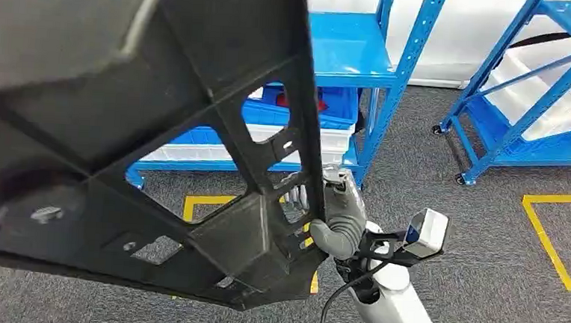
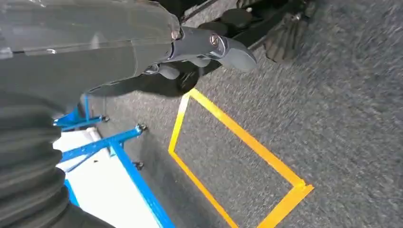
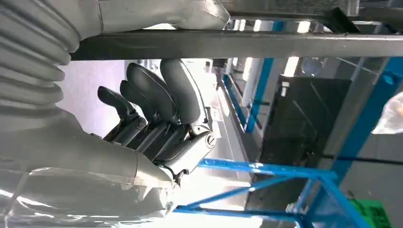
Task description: Take the parts from the cabinet and place them on the table.
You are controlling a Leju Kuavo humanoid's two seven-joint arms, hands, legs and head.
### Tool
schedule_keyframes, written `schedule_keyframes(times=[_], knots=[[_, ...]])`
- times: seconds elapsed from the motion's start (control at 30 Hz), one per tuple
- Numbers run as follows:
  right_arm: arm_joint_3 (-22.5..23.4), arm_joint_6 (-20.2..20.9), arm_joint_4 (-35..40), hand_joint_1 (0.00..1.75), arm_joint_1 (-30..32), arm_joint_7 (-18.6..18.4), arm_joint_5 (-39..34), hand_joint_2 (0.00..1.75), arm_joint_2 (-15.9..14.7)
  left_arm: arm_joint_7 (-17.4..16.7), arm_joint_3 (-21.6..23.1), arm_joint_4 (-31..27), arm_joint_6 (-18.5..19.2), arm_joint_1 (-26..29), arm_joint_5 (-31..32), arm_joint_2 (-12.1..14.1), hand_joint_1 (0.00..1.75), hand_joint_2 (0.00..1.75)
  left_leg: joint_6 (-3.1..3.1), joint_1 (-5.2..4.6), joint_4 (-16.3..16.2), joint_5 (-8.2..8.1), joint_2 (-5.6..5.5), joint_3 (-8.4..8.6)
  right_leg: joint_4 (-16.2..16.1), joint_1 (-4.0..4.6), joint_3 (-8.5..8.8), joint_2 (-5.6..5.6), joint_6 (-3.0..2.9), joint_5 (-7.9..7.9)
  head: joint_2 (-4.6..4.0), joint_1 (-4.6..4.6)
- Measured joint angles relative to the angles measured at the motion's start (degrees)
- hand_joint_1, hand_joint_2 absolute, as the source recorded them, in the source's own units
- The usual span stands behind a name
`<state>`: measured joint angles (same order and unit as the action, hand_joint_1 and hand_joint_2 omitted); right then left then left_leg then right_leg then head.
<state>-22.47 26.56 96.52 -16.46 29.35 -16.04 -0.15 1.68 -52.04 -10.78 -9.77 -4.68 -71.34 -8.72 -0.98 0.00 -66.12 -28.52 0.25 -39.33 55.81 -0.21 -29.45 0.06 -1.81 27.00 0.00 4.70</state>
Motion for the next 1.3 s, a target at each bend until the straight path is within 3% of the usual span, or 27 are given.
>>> schedule_keyframes(times=[0.03,0.07,0.1,0.13,0.2,0.23,0.27,0.37,0.4,0.47,0.53,0.57,0.6,0.63,0.7,0.73,0.77,0.9,0.97,1.0,1.07,1.1,1.17,1.2,1.23,1.27,1.3], knots=[[0.0,0.22,0.0,1.75,0.12,-0.26,0.02,1.75,0.04,0.07,0.0,0.0,-0.02,0.1,0.0,0.02,0.0,1.75,-0.22,0.12,-4.96,-2.33,-0.02,-1.71,0.08,0.02,-0.35,0.26,-0.03,-0.23,0.0,0.0],[0.0,0.48,-0.02,1.75,0.25,-0.48,0.09,1.75,0.04,0.17,-0.02,0.0,-0.07,0.19,0.0,0.02,0.0,1.75,-0.45,0.22,-8.51,-3.42,-0.01,-2.8,0.27,0.01,-0.77,0.55,0.06,-0.41,0.0,0.0],[0.0,0.55,-0.09,1.75,0.38,-0.5,0.09,1.75,0.04,0.22,-0.09,0.0,-0.11,0.26,0.0,0.02,0.0,1.75,-0.61,0.37,-9.1,-3.01,-0.01,-2.57,0.51,-0.05,-1.1,1.02,0.18,-0.55,0.0,0.0],[0.0,0.61,-0.09,1.75,0.41,-0.5,0.09,1.75,0.04,0.33,-0.11,0.0,-0.13,0.3,0.0,0.04,0.0,1.75,-0.74,0.55,-6.88,-1.46,-0.03,-0.99,0.82,-0.13,-1.43,1.45,0.32,-0.63,0.0,0.0],[0.0,0.63,-0.09,1.75,0.4,-0.48,0.07,1.75,0.07,0.33,-0.13,0.0,-0.15,0.33,0.0,0.09,0.0,1.75,-0.85,0.91,2.4,2.77,-0.64,4.55,1.52,-0.31,-1.85,2.4,0.58,-0.52,0.0,0.0],[0.0,0.63,-0.09,1.75,0.4,-0.48,0.04,1.75,0.07,0.35,-0.13,0.0,-0.15,0.38,0.0,0.09,0.0,1.75,-0.77,1.26,6.85,2.87,-2.5,6.81,1.88,-0.41,-2.14,2.76,0.88,-0.36,0.0,-0.02],[0.02,0.63,-0.07,1.75,0.29,-0.48,0.02,1.75,0.07,0.35,-0.13,0.0,-0.22,0.46,-0.02,0.09,0.0,1.75,-0.56,1.13,7.47,2.17,-3.76,7.99,2.21,-0.29,-2.83,3.28,1.31,-0.39,0.0,0.0],[0.11,0.57,-0.05,1.75,0.31,-0.52,-0.15,1.75,0.2,0.31,-0.13,0.0,-0.2,0.4,-0.02,0.07,0.0,1.75,0.21,0.96,7.9,2.0,-2.61,7.56,2.24,-0.42,-3.28,4.66,2.3,-1.01,0.0,0.0],[0.17,0.57,0.09,1.75,0.31,-0.55,-0.17,1.75,0.2,0.22,-0.15,0.0,-0.2,0.37,-0.02,-0.06,0.0,1.75,0.79,1.28,8.42,2.33,-2.02,7.6,2.38,-0.27,-3.43,5.12,2.69,-0.95,0.0,0.0],[0.43,0.57,0.33,1.75,0.26,-0.55,-0.22,1.75,0.22,0.15,-0.17,0.0,-0.2,0.39,-0.02,-0.07,0.0,1.75,1.59,1.23,8.64,2.55,-0.9,7.57,5.83,-0.38,-5.22,1.48,3.13,1.54,0.0,0.0],[0.46,0.55,0.39,1.75,0.32,-0.65,-0.26,1.75,0.22,0.13,-0.17,0.0,-0.2,0.61,-0.02,-0.07,0.0,1.75,1.84,1.01,8.61,2.53,0.36,7.39,15.43,-0.61,-9.98,0.48,3.49,5.82,0.0,-0.02],[0.46,0.55,0.39,1.75,0.41,-0.78,-0.26,1.75,0.22,0.13,-0.17,0.0,-0.22,0.7,-0.02,-0.05,0.0,1.75,1.89,0.96,8.59,2.5,0.93,7.33,19.19,-0.65,-11.93,0.41,3.62,6.77,0.0,0.0],[0.48,0.55,0.39,1.75,0.47,-1.03,-0.28,1.75,0.22,0.13,-0.2,0.0,-0.26,0.74,-0.02,-0.07,0.0,1.75,1.89,0.94,8.55,2.49,1.55,7.34,20.61,-0.68,-12.78,0.3,3.71,6.5,0.0,0.0],[0.5,0.55,0.39,1.75,0.48,-1.22,-0.31,1.75,0.22,0.13,-0.2,0.0,-0.28,0.72,-0.02,-0.07,0.0,1.75,1.91,0.92,8.54,2.45,2.11,7.39,19.17,-0.69,-12.19,0.19,3.66,4.89,0.0,-0.02],[0.52,0.55,0.57,1.75,0.49,-1.38,-0.35,1.75,0.22,0.13,-0.2,0.0,-0.28,0.67,-0.02,-0.07,0.0,1.75,1.76,0.89,8.53,2.26,3.13,7.7,9.73,-0.56,-7.54,-0.96,3.18,-0.44,0.0,0.0],[0.57,0.55,0.85,1.75,0.51,-1.38,-0.37,1.75,0.22,0.13,-0.2,0.0,-0.28,0.69,-0.02,-0.07,0.0,1.75,1.59,0.8,8.54,2.14,3.54,7.9,4.51,-0.33,-4.87,-2.92,2.72,-2.49,0.0,-0.02],[0.59,0.55,1.05,1.75,0.49,-1.38,-0.42,1.75,0.22,0.13,-0.2,0.0,-0.28,0.72,-0.02,-0.09,0.0,1.75,1.28,0.39,8.45,2.0,3.83,7.91,2.88,0.5,-4.21,-5.09,2.48,-1.46,0.0,-0.02],[0.98,0.57,1.99,1.75,1.75,-1.31,-0.48,1.75,0.22,0.15,-0.2,0.0,-0.24,0.7,0.0,-0.07,0.0,1.75,0.11,0.05,8.73,1.82,6.27,8.27,2.26,0.54,-4.8,-2.53,1.07,-1.94,0.0,0.0],[1.07,0.63,2.38,1.75,1.93,-1.27,-0.46,1.75,0.24,0.04,-0.2,-0.02,-0.22,0.55,-0.02,0.0,0.0,1.75,-0.34,0.43,6.08,-0.58,2.07,7.19,1.82,-0.08,-4.64,-1.43,0.3,-2.39,0.0,0.0],[1.07,0.68,2.43,1.75,1.95,-1.18,-0.5,1.75,0.26,-0.02,-0.2,0.0,-0.24,0.61,0.0,0.0,0.0,1.75,-0.32,0.55,2.19,-2.86,0.96,5.54,1.83,-0.07,-4.72,-0.95,0.05,-2.45,0.0,0.0],[1.07,0.72,2.43,1.75,2.34,-1.18,-0.5,1.75,0.26,-0.04,-0.2,0.0,-0.28,0.71,0.0,0.02,0.0,1.75,-0.52,0.54,-6.98,-6.58,0.2,1.46,1.88,0.05,-4.78,0.5,-0.06,-2.52,0.0,0.0],[1.07,0.72,2.43,1.75,2.58,-1.18,-0.5,1.75,0.26,-0.04,-0.2,0.0,-0.35,0.76,-0.02,0.02,0.0,1.75,-0.55,0.54,-9.51,-6.86,0.2,0.24,2.0,0.09,-4.81,1.31,-0.06,-2.52,0.0,0.0],[1.09,0.81,2.43,1.75,2.75,-1.11,-0.52,1.75,0.26,-0.02,-0.2,0.0,-0.37,0.74,0.0,0.02,0.0,1.75,-0.48,0.58,-5.85,-3.4,0.07,1.8,2.4,0.01,-4.83,2.88,0.01,-2.48,0.0,0.0],[1.09,1.01,2.43,1.75,2.75,-1.09,-0.52,1.75,0.26,-0.04,-0.2,-0.02,-0.37,0.73,0.0,0.02,0.0,1.75,-0.41,0.66,-1.31,-0.72,-0.3,3.87,2.69,-0.02,-4.83,3.66,0.11,-2.41,0.0,0.0],[1.09,1.16,2.43,1.75,2.74,-1.07,-0.55,1.75,0.28,-0.02,-0.2,0.0,-0.41,0.72,-0.02,0.02,0.0,1.75,-0.27,0.85,3.89,1.87,-1.81,6.22,3.03,-0.07,-4.9,4.38,0.35,-2.25,0.0,0.0],[1.11,1.25,2.43,1.75,2.76,-1.03,-0.55,1.75,0.31,-0.04,-0.2,0.0,-0.44,0.83,0.0,0.04,0.0,1.75,0.04,1.06,6.18,1.34,-4.77,7.28,3.36,0.01,-5.17,4.95,0.62,-2.13,0.0,-0.02],[1.14,1.35,2.45,1.75,2.68,-1.0,-0.57,1.75,0.37,-0.04,-0.2,-0.02,-0.46,0.71,0.0,0.04,0.0,1.75,0.0,1.19,7.66,1.07,-4.81,7.72,3.91,0.06,-5.79,5.65,0.97,-2.15,0.0,-0.02]])
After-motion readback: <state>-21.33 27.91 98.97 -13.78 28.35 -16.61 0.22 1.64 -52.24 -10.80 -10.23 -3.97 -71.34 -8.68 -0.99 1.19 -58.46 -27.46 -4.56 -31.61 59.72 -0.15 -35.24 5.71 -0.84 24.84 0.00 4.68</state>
